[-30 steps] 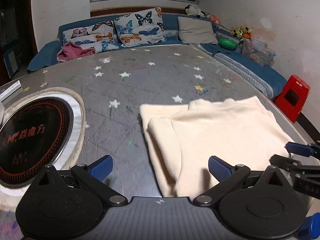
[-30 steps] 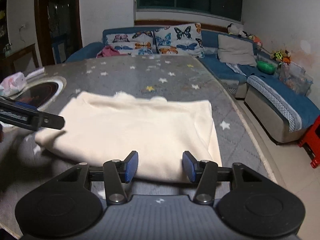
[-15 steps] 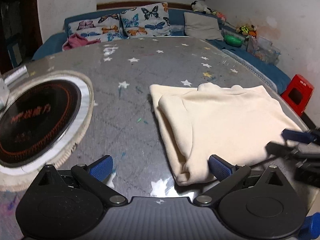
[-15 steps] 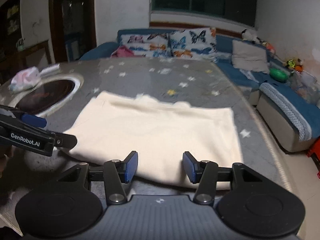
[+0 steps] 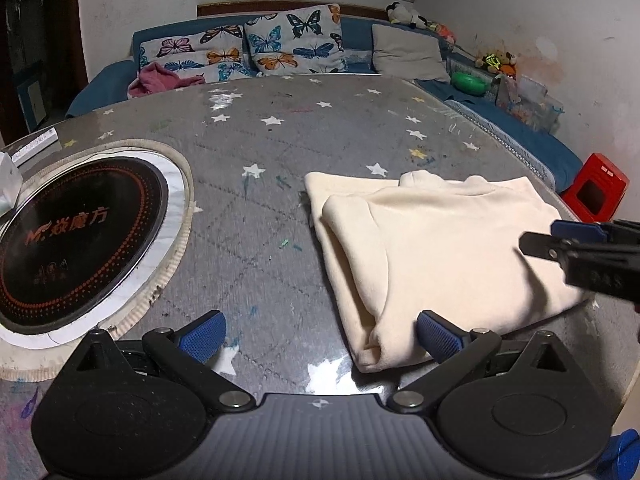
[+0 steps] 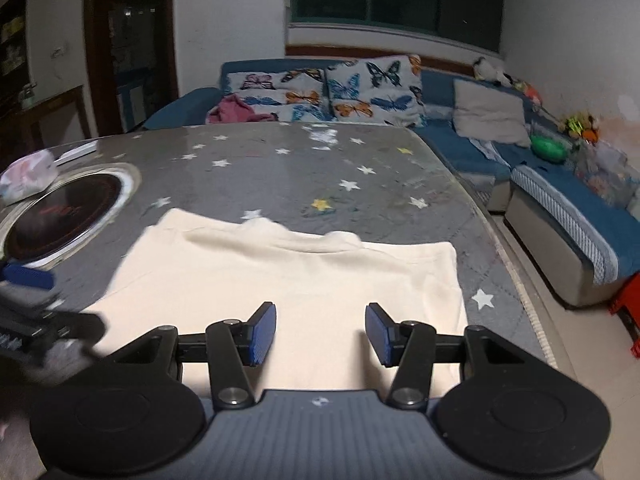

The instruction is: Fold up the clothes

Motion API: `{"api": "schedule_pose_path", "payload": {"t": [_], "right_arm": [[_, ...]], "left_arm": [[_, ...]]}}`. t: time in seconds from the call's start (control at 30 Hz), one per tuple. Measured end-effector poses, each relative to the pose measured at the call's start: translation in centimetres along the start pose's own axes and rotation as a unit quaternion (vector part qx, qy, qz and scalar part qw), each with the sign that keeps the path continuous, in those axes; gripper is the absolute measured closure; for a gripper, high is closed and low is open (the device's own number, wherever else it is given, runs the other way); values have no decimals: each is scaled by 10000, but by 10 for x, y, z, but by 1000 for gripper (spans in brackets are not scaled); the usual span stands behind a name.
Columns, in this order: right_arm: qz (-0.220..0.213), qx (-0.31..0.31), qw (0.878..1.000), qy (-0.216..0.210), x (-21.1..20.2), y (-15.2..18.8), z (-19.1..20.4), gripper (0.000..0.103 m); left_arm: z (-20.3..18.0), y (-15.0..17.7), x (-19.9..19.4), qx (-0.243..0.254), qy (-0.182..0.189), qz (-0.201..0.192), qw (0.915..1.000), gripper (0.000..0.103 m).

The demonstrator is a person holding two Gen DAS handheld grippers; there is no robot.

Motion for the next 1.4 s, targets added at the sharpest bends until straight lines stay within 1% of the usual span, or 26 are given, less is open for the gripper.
{"api": "schedule_pose_path", "payload": {"t": [0.27,0.4,0.5,0.57,0.6,0.63,0.73,0.83,0.9,1.03,1.17,1.2,1.3,1.4], "right_arm": [[150,344,9992,104,30,-6,-21,55],[158,262,9995,97,42,-13,-15,55],[334,268,9990,159,64,-12,-15,60],[319,352,9987,196,70,-14,-16,60],[306,376,9986,197,70,-16,-15,62],[265,385,9987,180,69,-19,-13,66],[179,398,9990,125,69,-26,-9,70],[268,409,9987,139,81,-25,-8,71],[255,347,9989,171,86,-26,-6,71],[231,285,9992,168,77,-29,0,71],[214,118,9997,-41,56,-26,11,70],[219,70,9997,-111,49,-24,15,69],[249,-130,9993,-265,32,-13,28,59],[307,-302,9983,-383,16,0,40,59]], "left_arm": [[2,3,2,-12,60,74,10000,0],[2,3,3,-27,73,92,9999,0],[2,4,3,-24,81,121,9999,0],[3,4,3,-8,95,141,9999,0],[3,4,3,-1,99,148,9998,0],[2,4,3,0,103,157,9998,0],[2,4,3,12,108,159,9998,0],[1,4,2,17,121,164,9998,0],[1,4,2,12,132,183,9997,0],[1,1,-1,-1,126,171,9998,0],[3,1,-4,-58,104,166,9998,0],[4,1,-4,-79,94,166,9998,0],[8,1,-6,-155,67,167,9997,0],[9,2,-5,-198,62,199,9996,0]]}}
Point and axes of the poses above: each gripper's, at about its wrist camera, not at the fingertips, and x roughly the way its jaws point, z to its left, y to its underside, the point moved 8 cm from there along x, roughly the way its jaws point, and after that the axes turned 6 degrees about -z, right-handed, at the moved point
